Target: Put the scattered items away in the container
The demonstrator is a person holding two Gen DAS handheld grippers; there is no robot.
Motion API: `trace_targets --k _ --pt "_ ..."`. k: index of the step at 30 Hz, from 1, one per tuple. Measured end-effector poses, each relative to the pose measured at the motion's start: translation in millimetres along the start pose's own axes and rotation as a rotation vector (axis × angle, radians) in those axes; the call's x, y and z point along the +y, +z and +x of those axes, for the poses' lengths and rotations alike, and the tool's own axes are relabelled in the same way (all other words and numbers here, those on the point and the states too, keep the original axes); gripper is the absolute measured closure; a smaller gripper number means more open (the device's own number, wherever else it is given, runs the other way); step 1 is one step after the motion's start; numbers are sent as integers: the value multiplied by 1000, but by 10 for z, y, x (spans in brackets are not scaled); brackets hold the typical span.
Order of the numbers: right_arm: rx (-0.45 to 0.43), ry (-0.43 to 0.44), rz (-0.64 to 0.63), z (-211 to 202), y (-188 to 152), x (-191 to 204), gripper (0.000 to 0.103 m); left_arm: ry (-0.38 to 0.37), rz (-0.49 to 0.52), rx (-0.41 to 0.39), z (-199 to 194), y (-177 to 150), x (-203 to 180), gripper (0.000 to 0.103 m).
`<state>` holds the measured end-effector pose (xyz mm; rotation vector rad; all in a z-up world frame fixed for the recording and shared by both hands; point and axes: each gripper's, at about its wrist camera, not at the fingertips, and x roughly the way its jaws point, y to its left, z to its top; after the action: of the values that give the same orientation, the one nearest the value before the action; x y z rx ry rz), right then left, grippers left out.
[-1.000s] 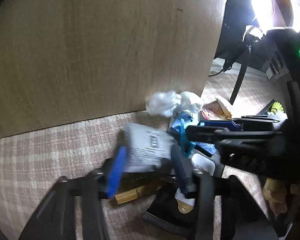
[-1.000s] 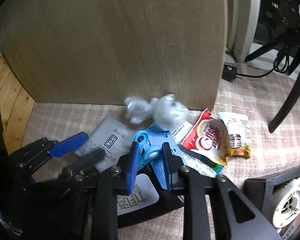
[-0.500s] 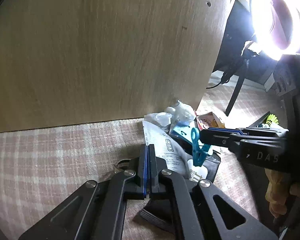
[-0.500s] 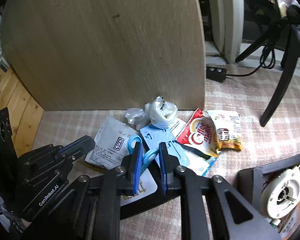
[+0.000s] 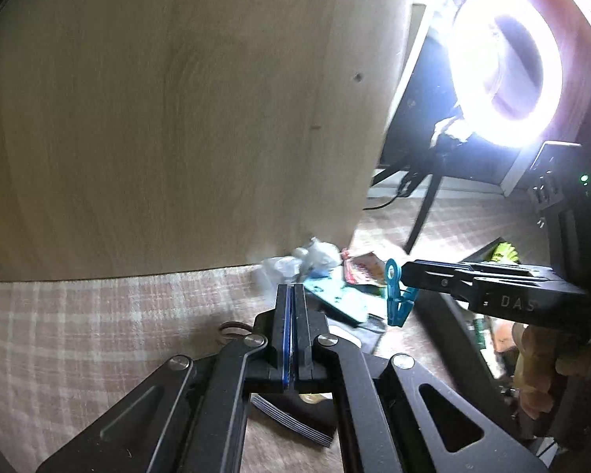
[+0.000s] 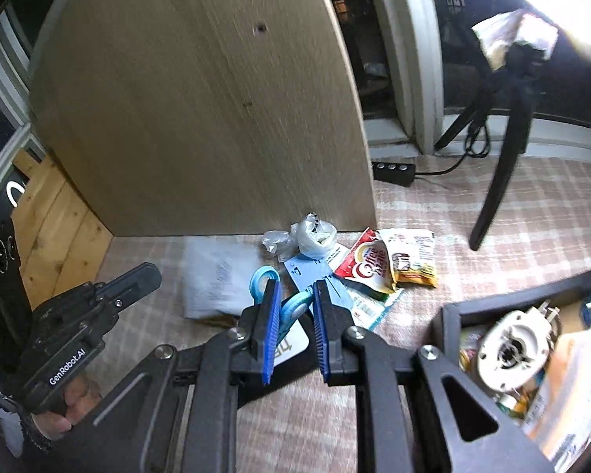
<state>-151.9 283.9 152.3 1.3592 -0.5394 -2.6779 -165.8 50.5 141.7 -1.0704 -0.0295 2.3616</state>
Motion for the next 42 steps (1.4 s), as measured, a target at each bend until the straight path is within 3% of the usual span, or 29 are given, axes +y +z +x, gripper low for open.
trace_targets --k 10,16,26,30,36,39,42 --pt "-97 -19 27 -645 -283 -131 87 -17 81 -42 -282 57 -494 103" --pt "-140 -87 82 -1102 -503 -622 87 -39 102 4 -321 2 -697 103" --pt "-194 -265 272 -2083 -1168 -1509 87 -172 264 86 -189 -277 -1790 103" --pt "-198 -314 324 -2326 -1390 -1724 87 -223 271 113 -172 -380 -2035 103" --pt "-170 -338 387 -2455 -1645 -1995 86 -221 289 132 -222 -429 -2133 103" --pt "-148 -375 406 -2445 -1688 -2052 77 -198 265 119 -276 -413 -2051 103" --pt "-160 -367 393 -2444 -1675 -2020 75 -160 233 103 -329 -411 -1873 103"
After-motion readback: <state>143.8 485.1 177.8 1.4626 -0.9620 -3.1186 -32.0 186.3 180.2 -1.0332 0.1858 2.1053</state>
